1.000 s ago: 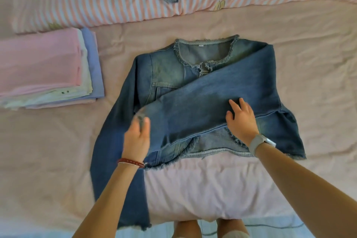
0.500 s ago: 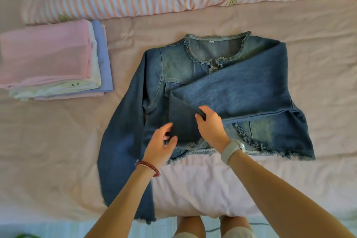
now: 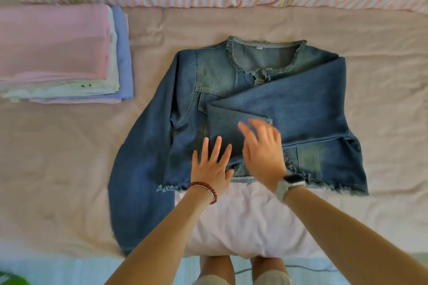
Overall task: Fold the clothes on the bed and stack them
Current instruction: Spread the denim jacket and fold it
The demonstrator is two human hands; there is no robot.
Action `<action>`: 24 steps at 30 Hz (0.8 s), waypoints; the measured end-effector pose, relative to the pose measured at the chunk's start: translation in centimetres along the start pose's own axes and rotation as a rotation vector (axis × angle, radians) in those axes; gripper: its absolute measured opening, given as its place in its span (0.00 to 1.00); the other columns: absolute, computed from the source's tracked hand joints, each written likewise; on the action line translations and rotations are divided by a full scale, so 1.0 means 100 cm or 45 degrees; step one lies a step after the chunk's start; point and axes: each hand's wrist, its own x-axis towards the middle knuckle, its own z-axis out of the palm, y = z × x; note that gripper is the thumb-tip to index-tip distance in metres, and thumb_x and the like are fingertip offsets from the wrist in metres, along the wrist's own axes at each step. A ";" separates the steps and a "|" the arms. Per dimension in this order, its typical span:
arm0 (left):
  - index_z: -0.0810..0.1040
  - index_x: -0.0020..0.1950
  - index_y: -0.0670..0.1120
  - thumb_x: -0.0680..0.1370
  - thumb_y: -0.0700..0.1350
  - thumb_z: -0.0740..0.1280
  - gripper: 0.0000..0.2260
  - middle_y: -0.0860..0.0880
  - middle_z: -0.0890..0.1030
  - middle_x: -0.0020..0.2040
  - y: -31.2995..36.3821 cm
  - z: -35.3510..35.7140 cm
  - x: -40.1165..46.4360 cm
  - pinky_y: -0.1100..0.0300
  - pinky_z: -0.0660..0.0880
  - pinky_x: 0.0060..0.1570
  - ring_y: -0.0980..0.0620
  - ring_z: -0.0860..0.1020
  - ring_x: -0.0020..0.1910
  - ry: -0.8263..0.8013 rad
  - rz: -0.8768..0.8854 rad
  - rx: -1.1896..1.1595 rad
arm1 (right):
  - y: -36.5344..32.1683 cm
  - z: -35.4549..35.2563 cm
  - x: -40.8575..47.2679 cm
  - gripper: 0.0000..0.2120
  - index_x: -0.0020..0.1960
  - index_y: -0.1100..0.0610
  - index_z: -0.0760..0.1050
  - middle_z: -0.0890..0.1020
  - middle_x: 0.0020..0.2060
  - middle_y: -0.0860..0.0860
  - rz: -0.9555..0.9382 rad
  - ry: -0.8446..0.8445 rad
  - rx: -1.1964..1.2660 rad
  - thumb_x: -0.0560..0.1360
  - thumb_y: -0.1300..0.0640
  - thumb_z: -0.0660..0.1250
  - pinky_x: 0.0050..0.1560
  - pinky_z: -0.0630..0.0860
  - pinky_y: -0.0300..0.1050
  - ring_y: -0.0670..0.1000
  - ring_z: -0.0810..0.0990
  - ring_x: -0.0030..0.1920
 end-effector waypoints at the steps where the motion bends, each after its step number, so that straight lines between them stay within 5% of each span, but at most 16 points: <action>1: 0.45 0.77 0.52 0.81 0.55 0.52 0.27 0.48 0.36 0.76 -0.003 0.002 0.000 0.43 0.46 0.72 0.44 0.37 0.75 0.036 -0.002 -0.029 | -0.002 0.005 -0.014 0.20 0.60 0.63 0.76 0.78 0.56 0.62 -0.053 -0.075 -0.009 0.68 0.67 0.70 0.56 0.74 0.60 0.62 0.77 0.57; 3: 0.55 0.76 0.50 0.80 0.51 0.57 0.25 0.46 0.44 0.77 -0.013 0.004 -0.003 0.48 0.55 0.71 0.46 0.46 0.76 0.190 -0.001 -0.183 | -0.002 0.013 -0.032 0.19 0.62 0.63 0.74 0.76 0.59 0.62 0.080 -0.195 0.047 0.72 0.62 0.68 0.57 0.74 0.58 0.61 0.76 0.60; 7: 0.74 0.65 0.46 0.76 0.50 0.66 0.19 0.44 0.66 0.68 -0.024 -0.002 -0.008 0.50 0.69 0.60 0.45 0.67 0.64 0.382 0.004 -0.491 | 0.001 0.017 -0.010 0.29 0.72 0.63 0.60 0.66 0.68 0.60 0.991 -0.220 0.553 0.78 0.48 0.60 0.68 0.61 0.51 0.58 0.62 0.69; 11: 0.74 0.64 0.43 0.77 0.44 0.65 0.17 0.43 0.69 0.65 -0.023 -0.019 0.007 0.47 0.71 0.57 0.43 0.70 0.59 0.535 -0.058 -0.595 | 0.015 0.015 0.033 0.25 0.64 0.66 0.68 0.73 0.61 0.62 1.363 -0.397 0.636 0.75 0.49 0.64 0.62 0.70 0.54 0.60 0.71 0.60; 15: 0.59 0.74 0.44 0.78 0.45 0.62 0.26 0.46 0.57 0.75 -0.030 -0.058 0.052 0.48 0.64 0.64 0.42 0.58 0.68 0.495 0.011 -0.459 | 0.011 0.007 0.037 0.13 0.56 0.62 0.73 0.74 0.53 0.60 1.230 -0.502 0.662 0.76 0.55 0.63 0.57 0.73 0.55 0.62 0.74 0.54; 17: 0.63 0.73 0.47 0.79 0.46 0.62 0.23 0.47 0.64 0.72 -0.034 -0.076 0.074 0.48 0.65 0.63 0.43 0.60 0.67 0.445 0.091 -0.318 | 0.005 0.004 0.025 0.12 0.55 0.59 0.73 0.71 0.49 0.56 1.119 -0.362 0.751 0.76 0.54 0.62 0.56 0.73 0.56 0.60 0.74 0.53; 20: 0.78 0.59 0.46 0.79 0.46 0.62 0.12 0.45 0.76 0.56 -0.042 -0.092 0.091 0.49 0.67 0.58 0.43 0.66 0.61 0.334 0.177 -0.297 | -0.001 -0.003 0.002 0.14 0.58 0.56 0.71 0.76 0.40 0.50 1.197 -0.212 1.128 0.75 0.51 0.65 0.44 0.75 0.41 0.46 0.76 0.41; 22: 0.80 0.52 0.42 0.79 0.44 0.62 0.09 0.44 0.78 0.52 -0.049 -0.096 0.093 0.50 0.68 0.57 0.44 0.70 0.57 0.348 0.183 -0.450 | -0.001 -0.003 -0.006 0.12 0.51 0.56 0.71 0.74 0.33 0.49 1.302 -0.209 1.214 0.74 0.50 0.67 0.34 0.70 0.35 0.42 0.72 0.31; 24: 0.79 0.51 0.41 0.78 0.41 0.62 0.07 0.46 0.79 0.49 -0.058 -0.102 0.090 0.56 0.68 0.53 0.48 0.73 0.51 0.400 0.151 -0.655 | -0.005 0.000 -0.007 0.11 0.41 0.58 0.71 0.74 0.33 0.52 1.346 -0.340 1.190 0.74 0.52 0.68 0.35 0.70 0.40 0.47 0.72 0.32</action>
